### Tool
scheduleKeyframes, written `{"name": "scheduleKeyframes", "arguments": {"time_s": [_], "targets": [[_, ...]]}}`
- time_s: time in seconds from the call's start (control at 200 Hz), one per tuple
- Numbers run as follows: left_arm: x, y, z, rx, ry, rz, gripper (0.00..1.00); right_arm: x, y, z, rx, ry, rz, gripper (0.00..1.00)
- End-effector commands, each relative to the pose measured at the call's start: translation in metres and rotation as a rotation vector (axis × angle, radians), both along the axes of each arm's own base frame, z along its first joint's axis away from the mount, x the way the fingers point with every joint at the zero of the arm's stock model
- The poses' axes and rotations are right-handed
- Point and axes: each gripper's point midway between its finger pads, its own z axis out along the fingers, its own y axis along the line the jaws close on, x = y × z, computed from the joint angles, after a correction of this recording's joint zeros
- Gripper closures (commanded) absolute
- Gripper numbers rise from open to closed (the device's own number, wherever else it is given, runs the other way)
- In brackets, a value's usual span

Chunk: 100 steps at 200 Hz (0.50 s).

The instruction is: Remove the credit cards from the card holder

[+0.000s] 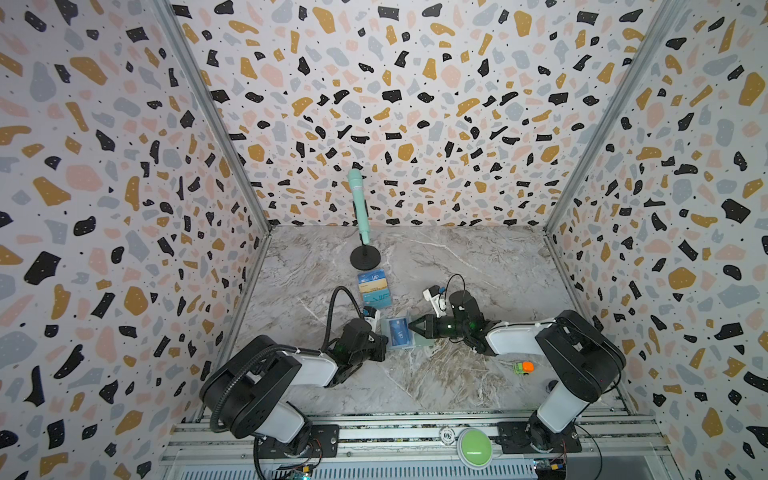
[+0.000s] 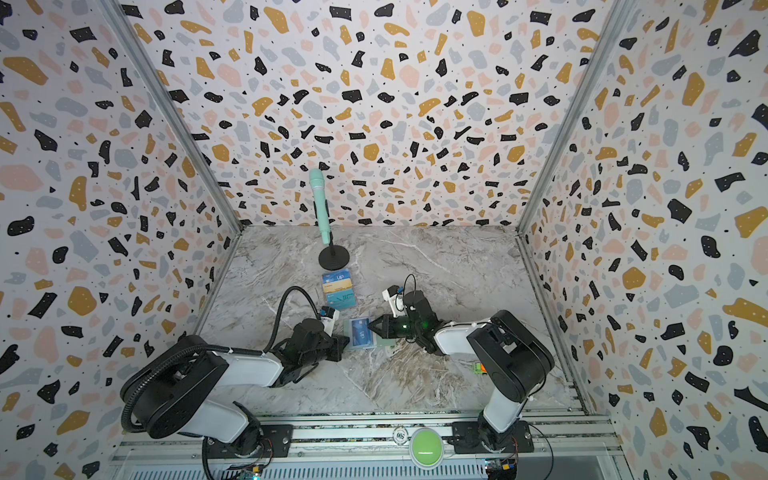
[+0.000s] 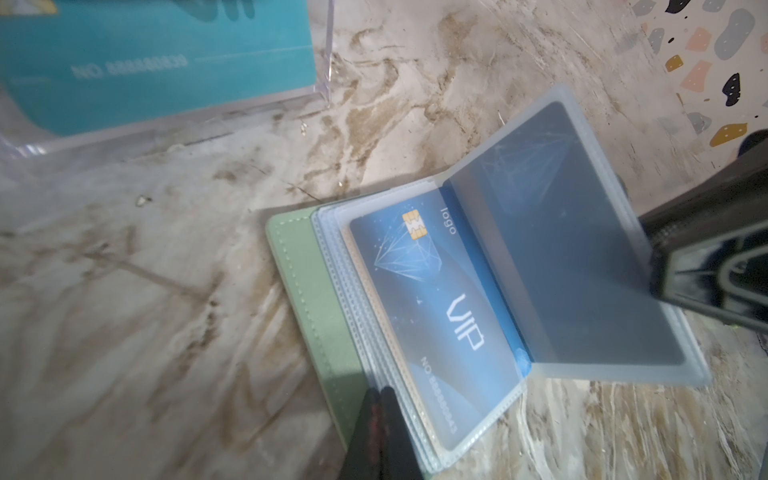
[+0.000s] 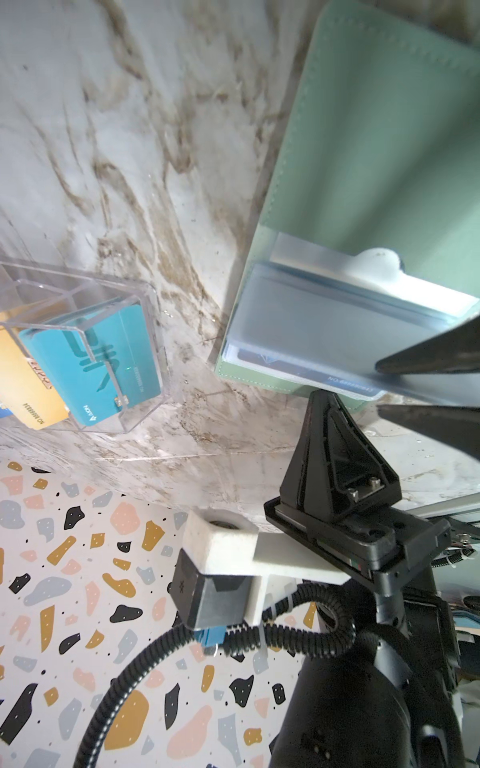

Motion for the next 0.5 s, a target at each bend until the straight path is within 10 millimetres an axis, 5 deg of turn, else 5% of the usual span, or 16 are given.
{"name": "scheduleKeyframes", "arguments": {"time_s": [0.0, 0.496], "targets": [[-0.015, 0.013, -0.028, 0.080, 0.087, 0.001, 0.95, 0.003, -0.002, -0.001, -0.011, -0.007, -0.011, 0.86], [-0.017, 0.016, -0.027, 0.079, 0.084, 0.006, 0.95, -0.004, 0.003, 0.011, 0.092, -0.009, 0.029, 0.92]]}}
